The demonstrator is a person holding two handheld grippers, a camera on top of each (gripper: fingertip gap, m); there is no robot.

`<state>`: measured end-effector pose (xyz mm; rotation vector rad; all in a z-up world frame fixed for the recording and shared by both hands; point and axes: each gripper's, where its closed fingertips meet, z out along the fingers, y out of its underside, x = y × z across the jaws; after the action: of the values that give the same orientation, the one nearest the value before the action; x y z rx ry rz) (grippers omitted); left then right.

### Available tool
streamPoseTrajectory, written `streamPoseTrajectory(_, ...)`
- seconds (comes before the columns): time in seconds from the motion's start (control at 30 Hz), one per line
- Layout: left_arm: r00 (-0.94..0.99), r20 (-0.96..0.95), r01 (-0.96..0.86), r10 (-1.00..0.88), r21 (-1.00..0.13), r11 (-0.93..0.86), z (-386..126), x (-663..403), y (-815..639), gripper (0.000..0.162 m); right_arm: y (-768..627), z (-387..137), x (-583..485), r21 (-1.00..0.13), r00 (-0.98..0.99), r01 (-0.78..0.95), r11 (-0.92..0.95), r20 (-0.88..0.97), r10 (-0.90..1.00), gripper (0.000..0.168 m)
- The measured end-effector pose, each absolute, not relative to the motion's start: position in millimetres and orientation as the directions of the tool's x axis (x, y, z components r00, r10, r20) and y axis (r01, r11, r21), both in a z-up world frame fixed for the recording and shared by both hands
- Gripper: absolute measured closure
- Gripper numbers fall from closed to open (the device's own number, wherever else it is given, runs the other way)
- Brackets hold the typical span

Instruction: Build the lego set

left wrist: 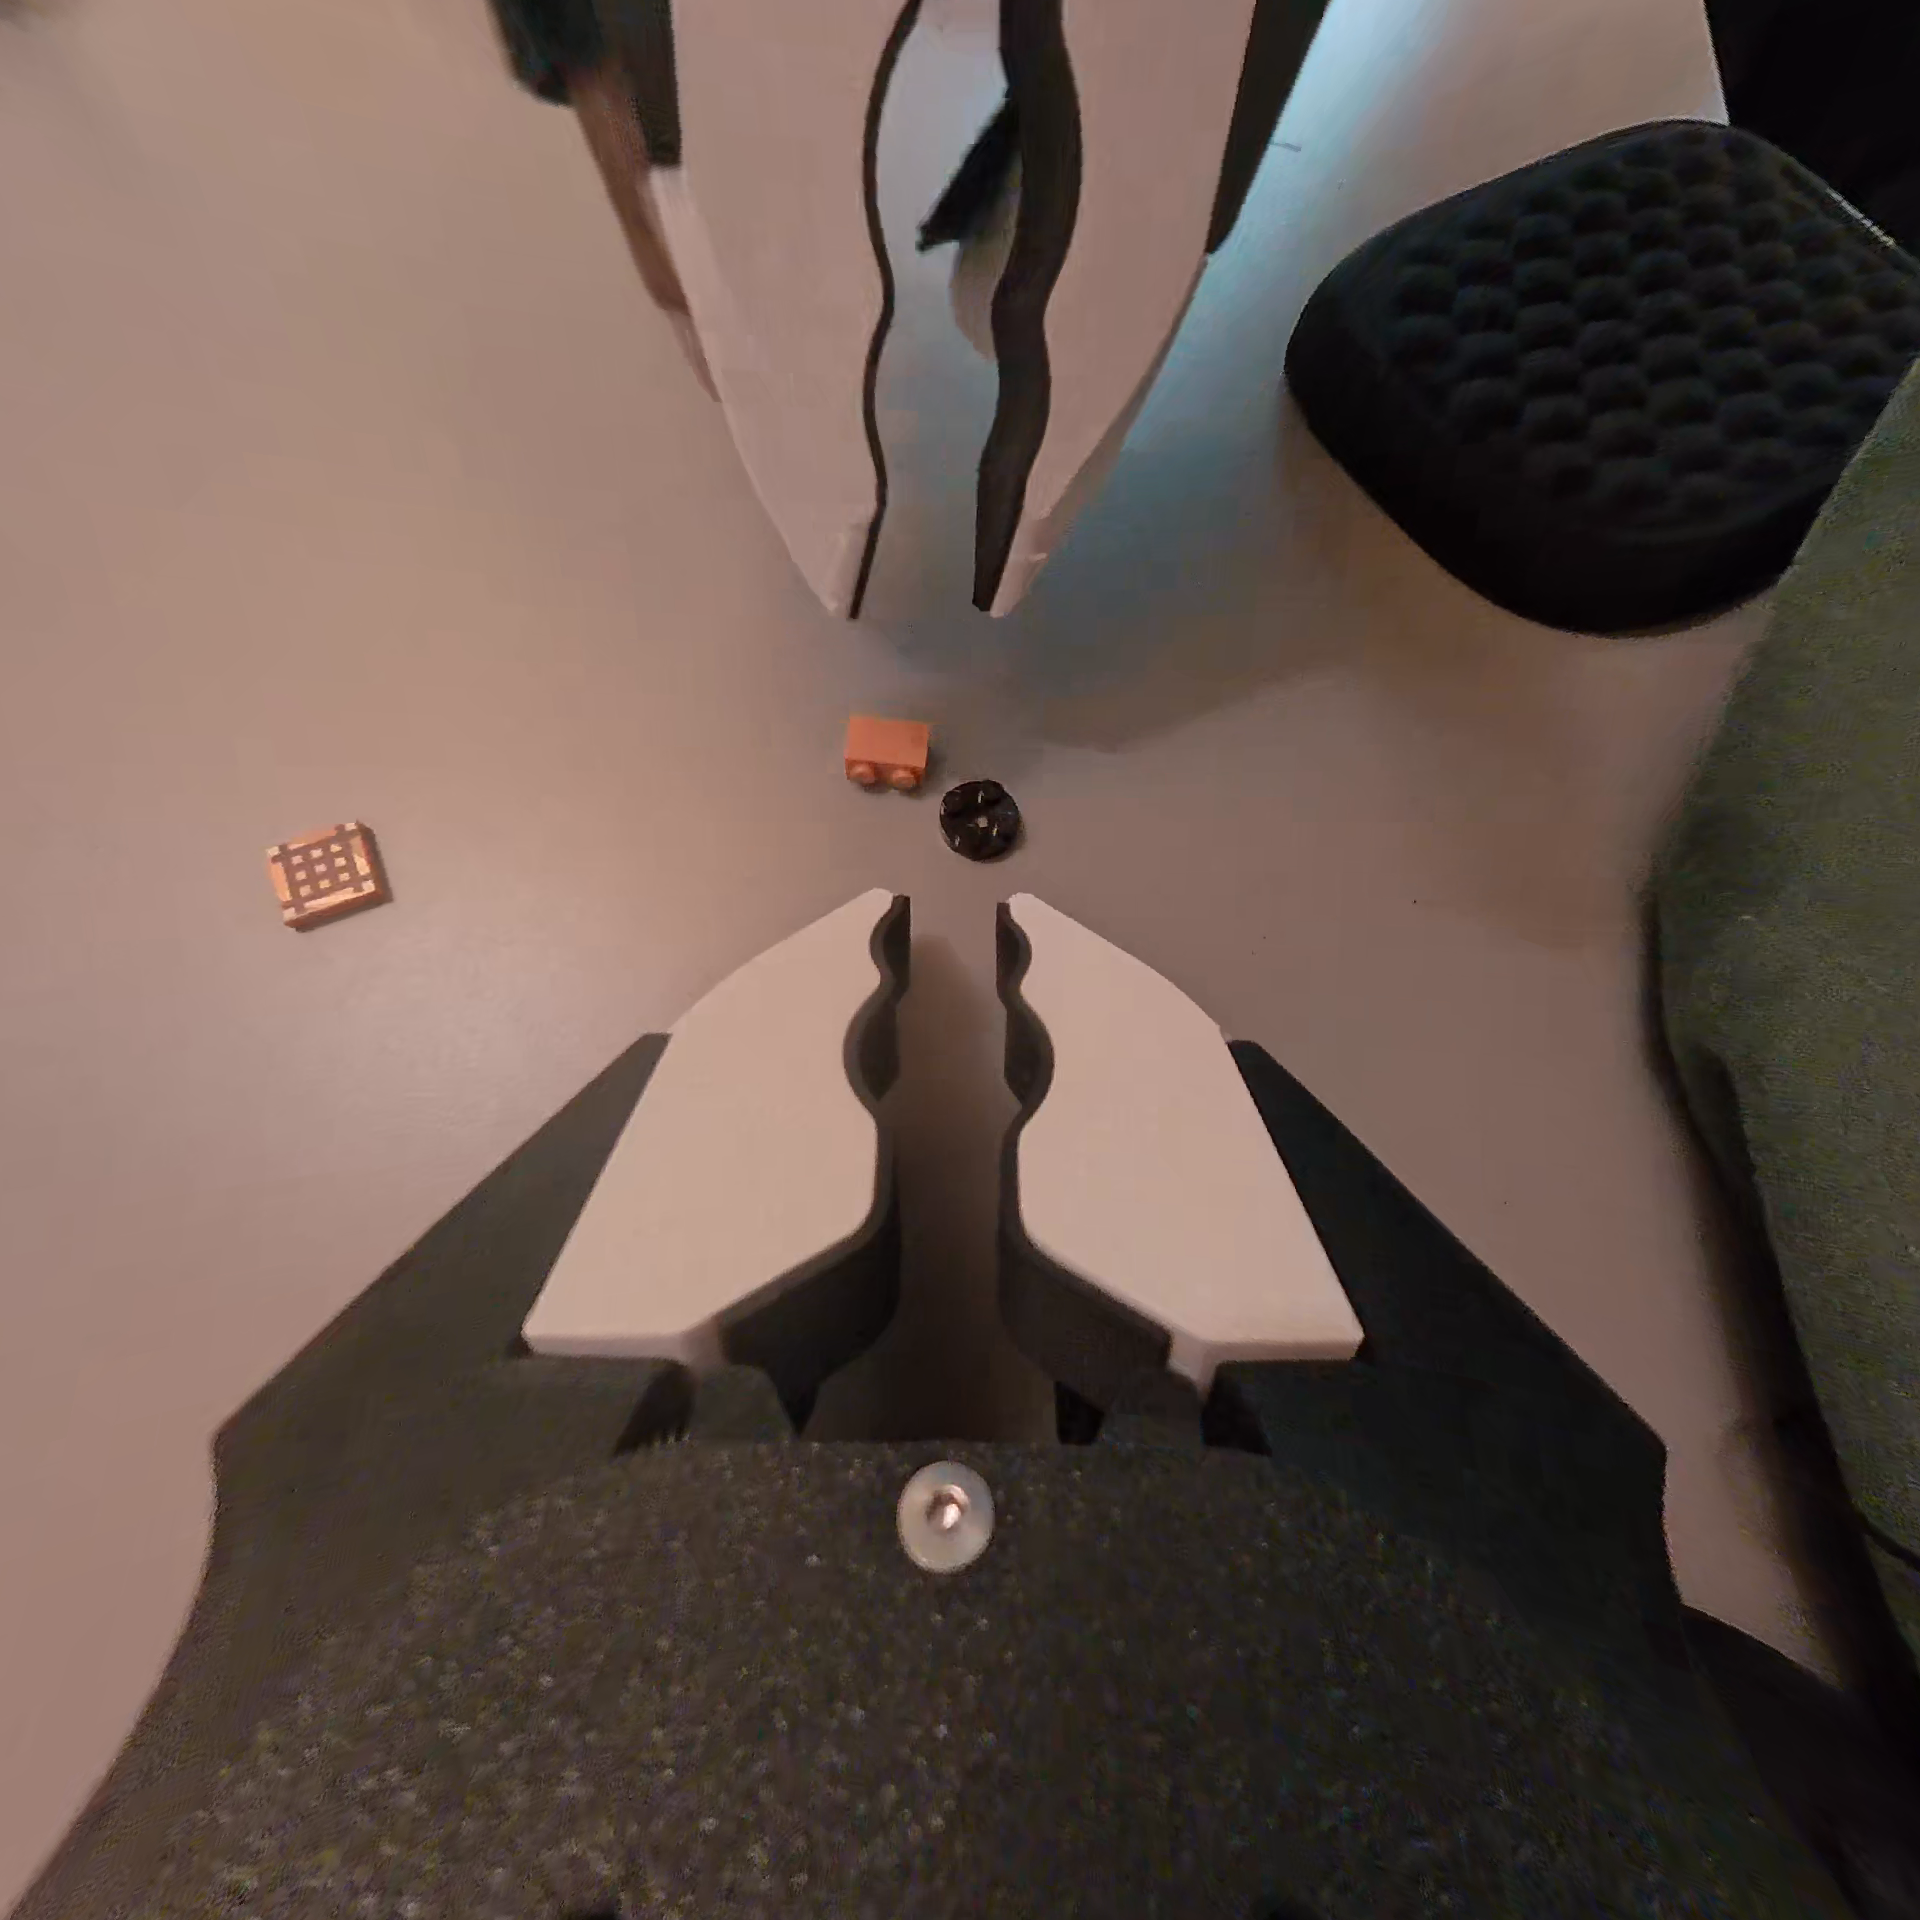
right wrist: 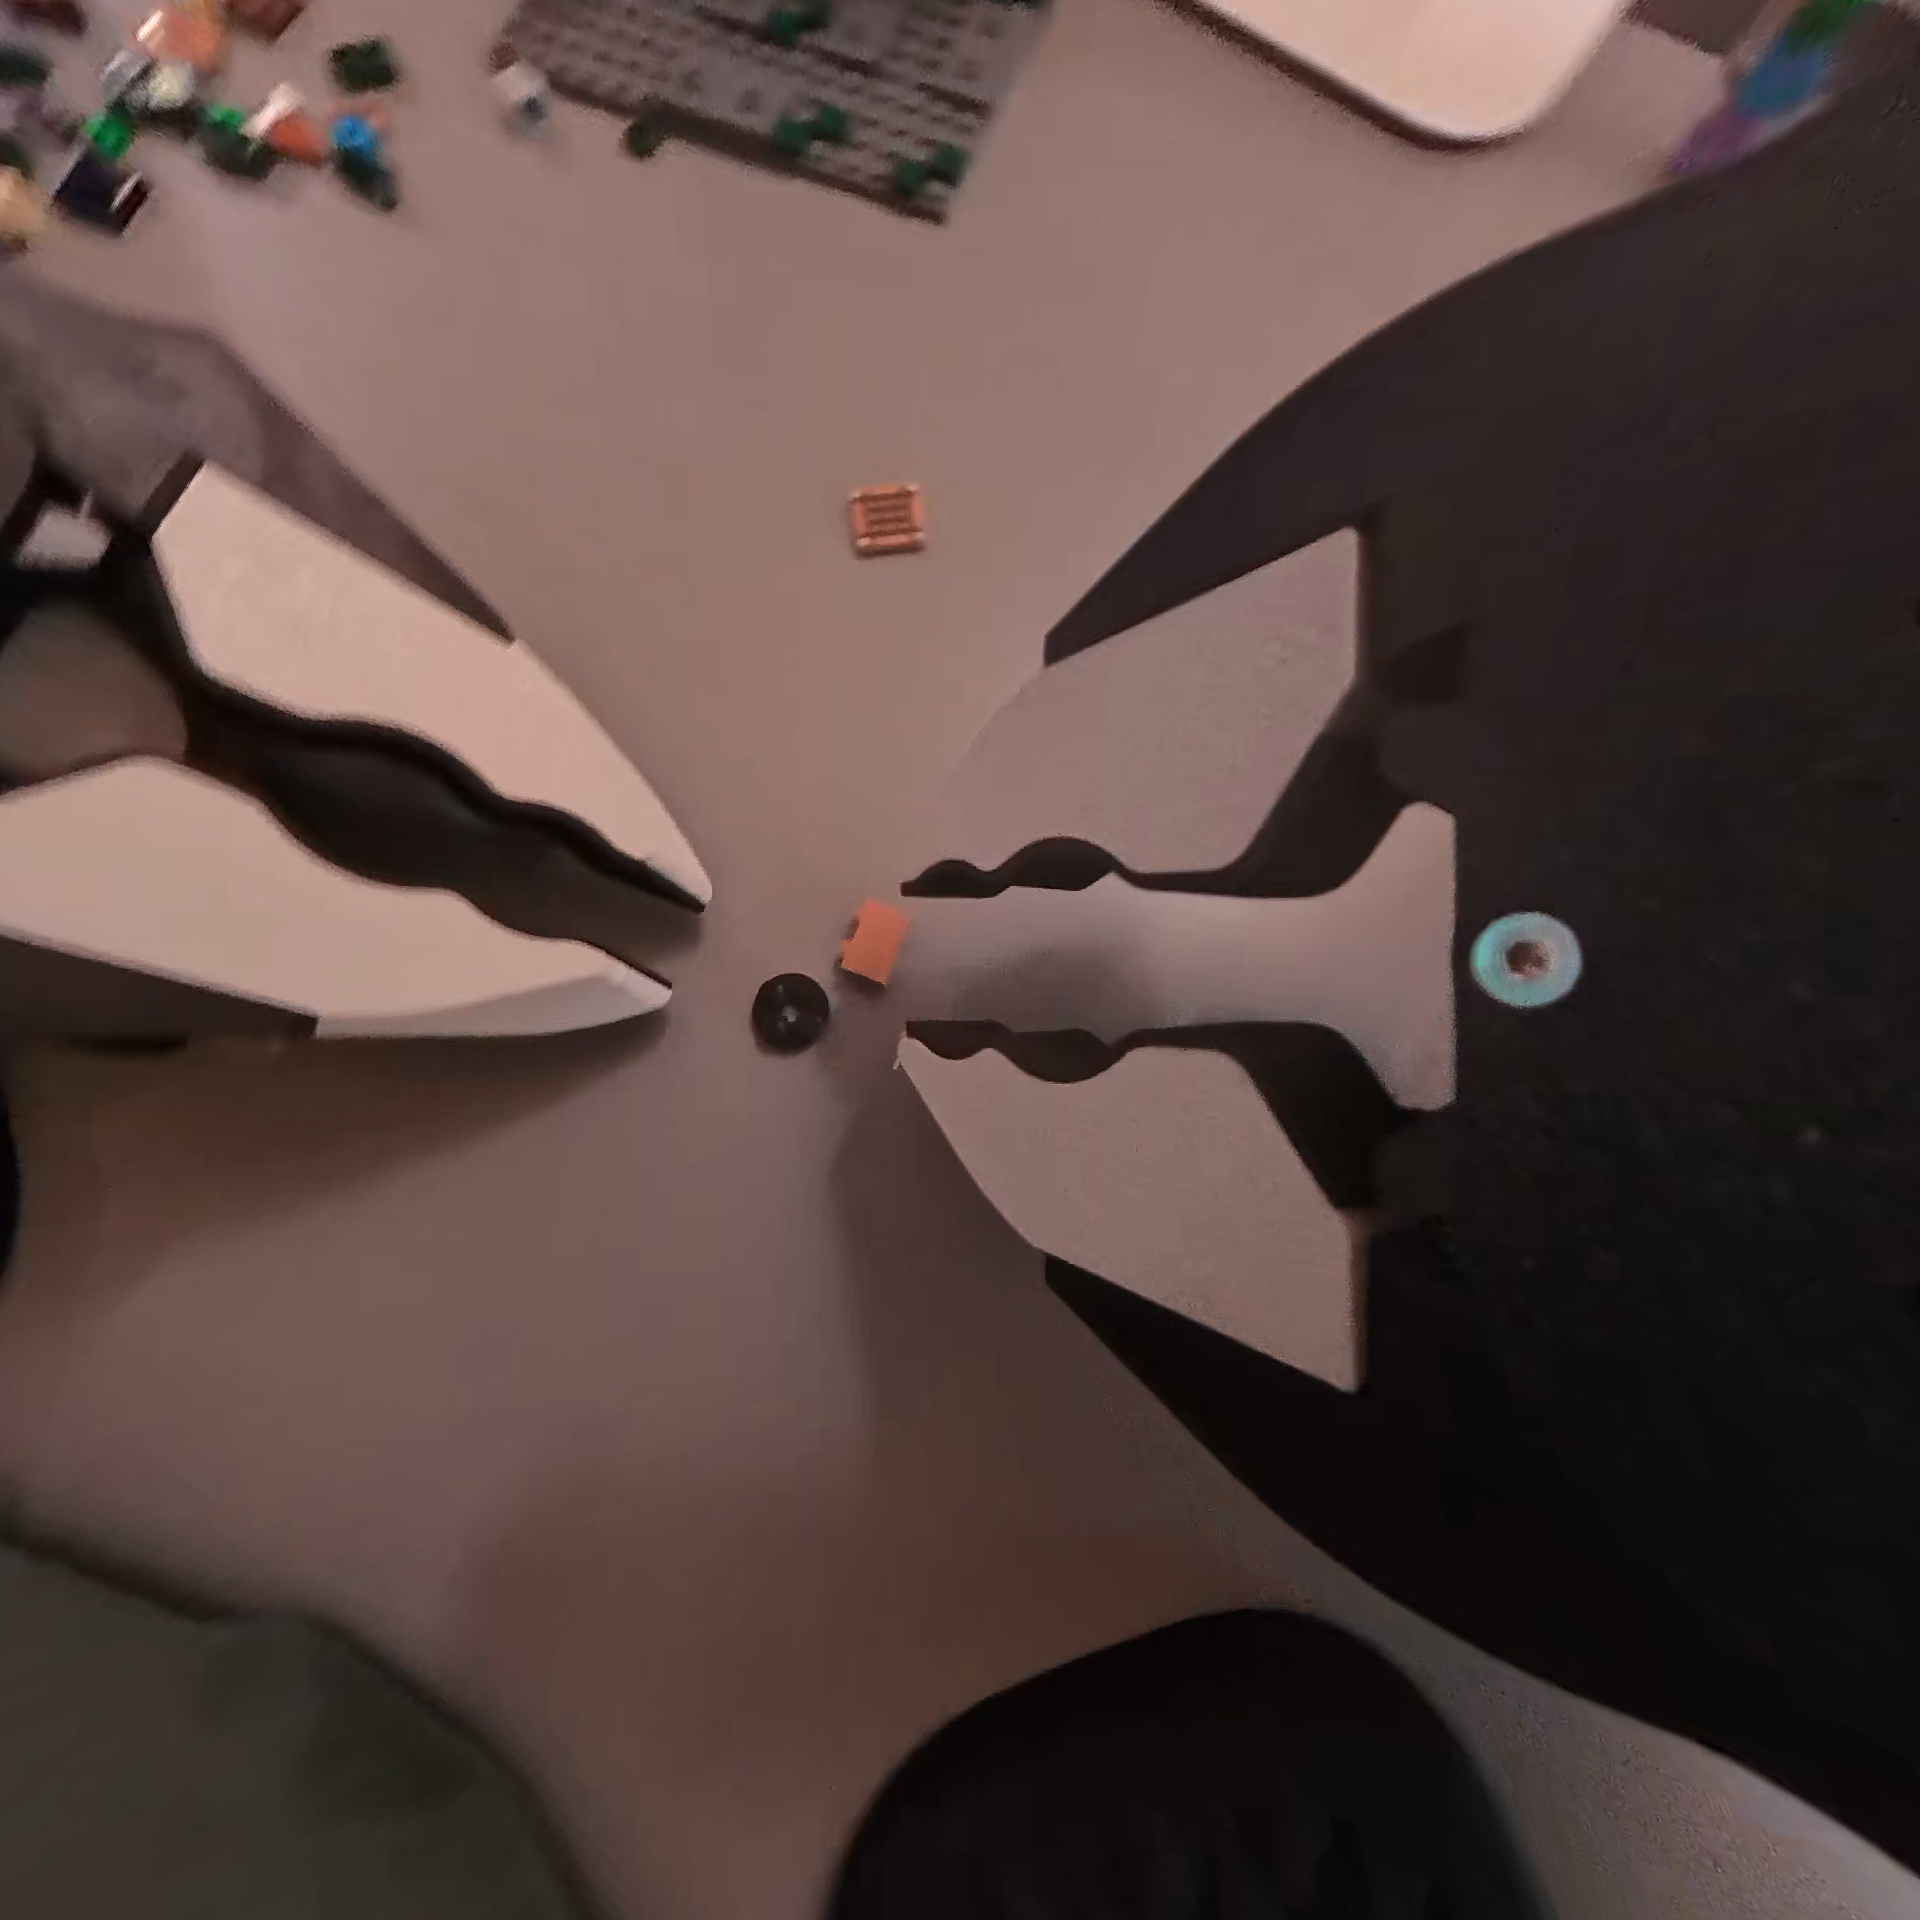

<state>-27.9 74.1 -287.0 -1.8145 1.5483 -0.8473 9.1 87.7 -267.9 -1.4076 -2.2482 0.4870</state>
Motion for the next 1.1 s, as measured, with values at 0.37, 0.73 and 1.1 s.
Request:
streamPoseTrajectory(0.37,0.111,0.087,-0.605,-0.99,-0.784,-0.136,-286.8,-28.4,73.2,0.146,91.3,-284.7,-8.4,-0.366,-0.731,0.639,0.677,-0.015,0.682,0.149)
streamPoseTrajectory(0.73,0.108,0.078,-0.61,-0.991,-0.782,-0.128,-287.4,-28.7,72.5,0.146,83.4,-292.9,3.2,-0.37,-0.7,0.667,0.646,-0.015,0.714,0.155)
streamPoseTrajectory(1.1,0.109,0.08,-0.61,-0.991,-0.782,-0.13,-287.3,-28.6,72.5,0.147,77.5,-292.7,16.7,-0.476,-0.455,0.762,0.439,0.089,0.886,0.155)
